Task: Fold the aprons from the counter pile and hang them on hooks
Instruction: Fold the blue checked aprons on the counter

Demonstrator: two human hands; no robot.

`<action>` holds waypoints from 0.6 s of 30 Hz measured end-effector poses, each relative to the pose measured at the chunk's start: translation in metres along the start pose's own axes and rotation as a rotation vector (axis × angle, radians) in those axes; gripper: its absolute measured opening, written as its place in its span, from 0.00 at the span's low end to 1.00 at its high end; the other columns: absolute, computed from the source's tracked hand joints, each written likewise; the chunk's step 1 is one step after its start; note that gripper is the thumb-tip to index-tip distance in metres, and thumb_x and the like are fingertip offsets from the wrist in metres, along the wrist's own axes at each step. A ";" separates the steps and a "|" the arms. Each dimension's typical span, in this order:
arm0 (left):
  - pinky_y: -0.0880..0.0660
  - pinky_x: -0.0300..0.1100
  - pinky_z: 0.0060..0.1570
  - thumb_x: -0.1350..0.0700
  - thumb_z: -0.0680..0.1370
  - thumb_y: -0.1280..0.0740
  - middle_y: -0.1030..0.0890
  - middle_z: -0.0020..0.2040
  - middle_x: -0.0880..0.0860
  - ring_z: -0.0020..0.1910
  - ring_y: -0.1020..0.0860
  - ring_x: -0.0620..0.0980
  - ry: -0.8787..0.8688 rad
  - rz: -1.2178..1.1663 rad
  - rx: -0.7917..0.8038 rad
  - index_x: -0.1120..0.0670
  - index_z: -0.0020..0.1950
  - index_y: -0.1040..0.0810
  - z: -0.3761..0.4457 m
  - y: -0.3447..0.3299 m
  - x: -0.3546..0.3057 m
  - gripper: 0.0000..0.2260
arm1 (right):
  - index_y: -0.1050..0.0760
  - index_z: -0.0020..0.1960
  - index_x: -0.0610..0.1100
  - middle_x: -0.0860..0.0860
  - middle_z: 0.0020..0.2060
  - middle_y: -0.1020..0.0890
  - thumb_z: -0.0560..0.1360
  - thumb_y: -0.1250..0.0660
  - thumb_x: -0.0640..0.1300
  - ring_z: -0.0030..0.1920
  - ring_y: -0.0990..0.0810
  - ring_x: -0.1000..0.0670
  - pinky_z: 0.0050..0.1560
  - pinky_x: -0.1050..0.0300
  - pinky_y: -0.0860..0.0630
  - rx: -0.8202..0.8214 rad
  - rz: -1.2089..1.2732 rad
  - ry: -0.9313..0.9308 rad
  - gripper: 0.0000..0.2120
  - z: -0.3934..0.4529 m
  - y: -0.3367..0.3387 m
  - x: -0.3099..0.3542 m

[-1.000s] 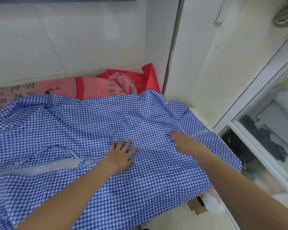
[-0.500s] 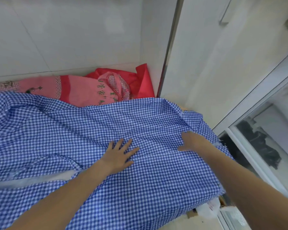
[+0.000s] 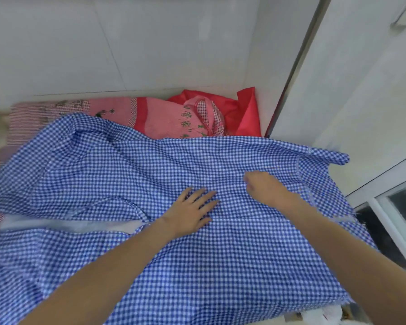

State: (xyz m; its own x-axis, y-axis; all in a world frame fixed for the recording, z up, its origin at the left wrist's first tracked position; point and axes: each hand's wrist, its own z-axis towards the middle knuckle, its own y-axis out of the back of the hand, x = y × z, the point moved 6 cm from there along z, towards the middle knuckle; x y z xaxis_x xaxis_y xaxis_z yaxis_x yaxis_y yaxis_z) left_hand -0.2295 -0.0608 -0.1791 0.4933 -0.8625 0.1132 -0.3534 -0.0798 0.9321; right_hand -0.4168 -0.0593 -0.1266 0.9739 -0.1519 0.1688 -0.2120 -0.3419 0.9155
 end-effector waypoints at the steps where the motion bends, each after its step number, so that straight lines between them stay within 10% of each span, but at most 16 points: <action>1: 0.51 0.51 0.73 0.45 0.82 0.55 0.44 0.77 0.51 0.75 0.43 0.51 0.002 -0.037 -0.078 0.51 0.77 0.45 -0.008 0.005 0.004 0.24 | 0.28 0.56 0.40 0.46 0.52 0.22 0.80 0.42 0.41 0.49 0.23 0.45 0.50 0.48 0.25 0.066 0.042 0.110 0.08 0.000 -0.007 0.029; 3: 0.40 0.49 0.65 0.47 0.79 0.48 0.27 0.68 0.52 0.65 0.28 0.51 0.043 -0.094 -0.221 0.54 0.68 0.29 -0.033 0.006 0.023 0.22 | 0.26 0.57 0.42 0.47 0.49 0.22 0.79 0.42 0.42 0.48 0.23 0.47 0.51 0.49 0.25 0.103 0.063 0.272 0.09 0.000 -0.013 0.083; 9: 0.33 0.48 0.60 0.47 0.75 0.47 0.23 0.63 0.55 0.59 0.22 0.53 0.482 -0.312 -0.379 0.57 0.67 0.30 -0.144 -0.025 0.122 0.24 | 0.25 0.58 0.39 0.44 0.53 0.21 0.79 0.38 0.43 0.53 0.22 0.46 0.51 0.57 0.27 0.169 0.303 0.467 0.11 -0.007 -0.028 0.218; 14: 0.49 0.47 0.70 0.35 0.70 0.56 0.30 0.67 0.49 0.67 0.34 0.49 0.654 -0.380 -0.089 0.52 0.73 0.39 -0.229 -0.063 0.187 0.36 | 0.48 0.76 0.44 0.46 0.71 0.40 0.79 0.37 0.48 0.61 0.27 0.45 0.57 0.52 0.27 0.266 0.121 0.417 0.31 -0.003 -0.066 0.290; 18: 0.40 0.46 0.66 0.28 0.64 0.53 0.23 0.54 0.45 0.59 0.29 0.48 0.617 -0.476 0.047 0.47 0.64 0.28 -0.271 -0.094 0.223 0.37 | 0.36 0.67 0.42 0.45 0.51 0.27 0.79 0.39 0.40 0.41 0.26 0.48 0.37 0.54 0.29 0.254 0.011 0.142 0.17 0.018 -0.082 0.299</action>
State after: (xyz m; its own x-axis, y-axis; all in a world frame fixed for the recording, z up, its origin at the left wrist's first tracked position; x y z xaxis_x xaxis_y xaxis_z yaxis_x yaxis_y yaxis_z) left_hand 0.1296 -0.1103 -0.1483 0.9484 -0.2968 -0.1115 -0.0190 -0.4043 0.9145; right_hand -0.1102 -0.0935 -0.1579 0.9693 -0.0318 0.2437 -0.2186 -0.5650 0.7956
